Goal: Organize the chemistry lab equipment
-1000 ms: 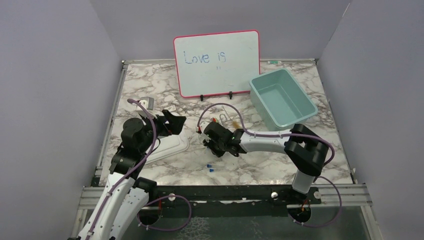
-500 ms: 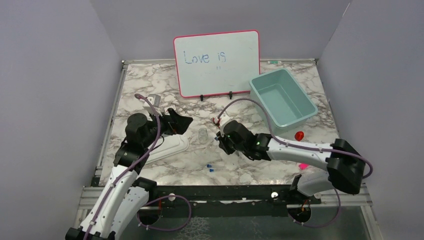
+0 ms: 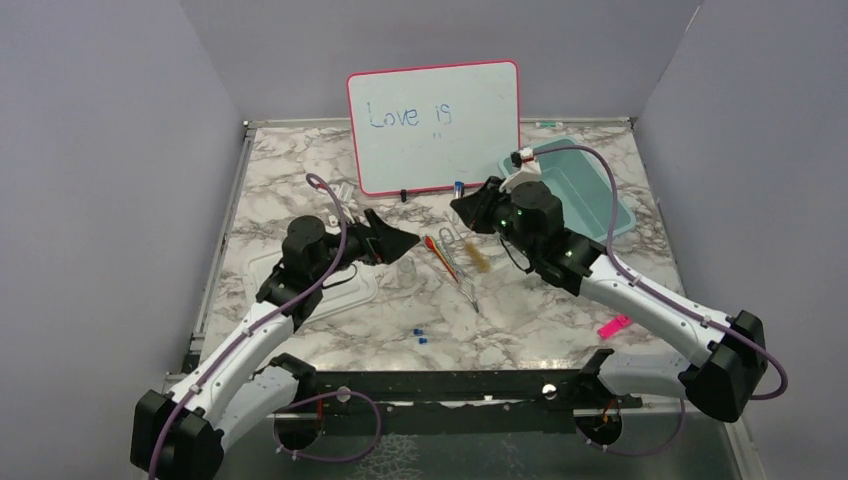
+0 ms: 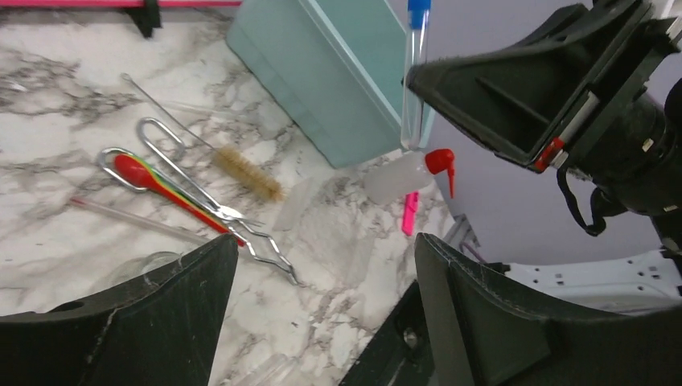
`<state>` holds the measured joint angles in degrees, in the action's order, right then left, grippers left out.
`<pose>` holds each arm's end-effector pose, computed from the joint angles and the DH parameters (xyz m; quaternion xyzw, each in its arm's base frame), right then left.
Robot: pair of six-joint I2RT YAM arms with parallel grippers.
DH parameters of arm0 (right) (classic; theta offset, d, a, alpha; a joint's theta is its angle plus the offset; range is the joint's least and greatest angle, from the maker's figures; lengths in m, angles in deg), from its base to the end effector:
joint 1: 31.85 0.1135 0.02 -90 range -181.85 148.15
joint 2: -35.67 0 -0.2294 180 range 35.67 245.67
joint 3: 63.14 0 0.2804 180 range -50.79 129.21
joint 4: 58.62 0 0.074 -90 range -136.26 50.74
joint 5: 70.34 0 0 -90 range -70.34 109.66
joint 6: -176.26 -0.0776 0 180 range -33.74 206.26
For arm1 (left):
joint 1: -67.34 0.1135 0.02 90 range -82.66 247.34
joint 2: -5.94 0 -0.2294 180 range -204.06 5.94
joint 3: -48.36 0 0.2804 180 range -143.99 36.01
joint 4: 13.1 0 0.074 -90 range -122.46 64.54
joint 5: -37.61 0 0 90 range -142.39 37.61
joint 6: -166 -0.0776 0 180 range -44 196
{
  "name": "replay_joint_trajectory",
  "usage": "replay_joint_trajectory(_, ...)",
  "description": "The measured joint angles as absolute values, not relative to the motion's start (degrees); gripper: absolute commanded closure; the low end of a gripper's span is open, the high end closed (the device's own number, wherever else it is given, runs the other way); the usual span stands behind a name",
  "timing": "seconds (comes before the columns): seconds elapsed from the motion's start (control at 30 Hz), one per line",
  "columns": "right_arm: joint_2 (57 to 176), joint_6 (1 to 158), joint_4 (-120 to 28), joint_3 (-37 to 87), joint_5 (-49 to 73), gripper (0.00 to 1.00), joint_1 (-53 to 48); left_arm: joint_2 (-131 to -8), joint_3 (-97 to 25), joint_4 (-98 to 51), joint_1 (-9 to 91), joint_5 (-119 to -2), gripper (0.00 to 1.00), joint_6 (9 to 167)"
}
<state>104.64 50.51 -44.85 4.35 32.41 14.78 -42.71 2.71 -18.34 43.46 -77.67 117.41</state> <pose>0.2613 0.2517 0.2810 -0.0078 0.7926 0.3309 0.5121 0.2528 -0.1482 0.2504 0.0291 0.7510 -0.4838 0.4485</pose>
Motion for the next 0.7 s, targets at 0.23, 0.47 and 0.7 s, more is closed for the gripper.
replay_joint_trajectory(0.23, 104.5, 38.7, -45.4, 7.5, 27.2, 0.87, 12.8, -50.6, 1.7, -12.2, 33.5, -77.1, 0.21, 121.2)
replay_joint_trajectory(0.47, 104.5, 33.3, -45.4, 7.5, 23.0, 0.86, 12.7, -54.6, -3.1, -9.6, 29.0, -74.1, 0.37, 121.1)
replay_joint_trajectory(0.7, 104.5, 32.7, -45.4, 6.9, 21.2, 0.86, 12.7, -54.8, -3.7, -7.8, 28.5, -70.9, 0.57, 121.5)
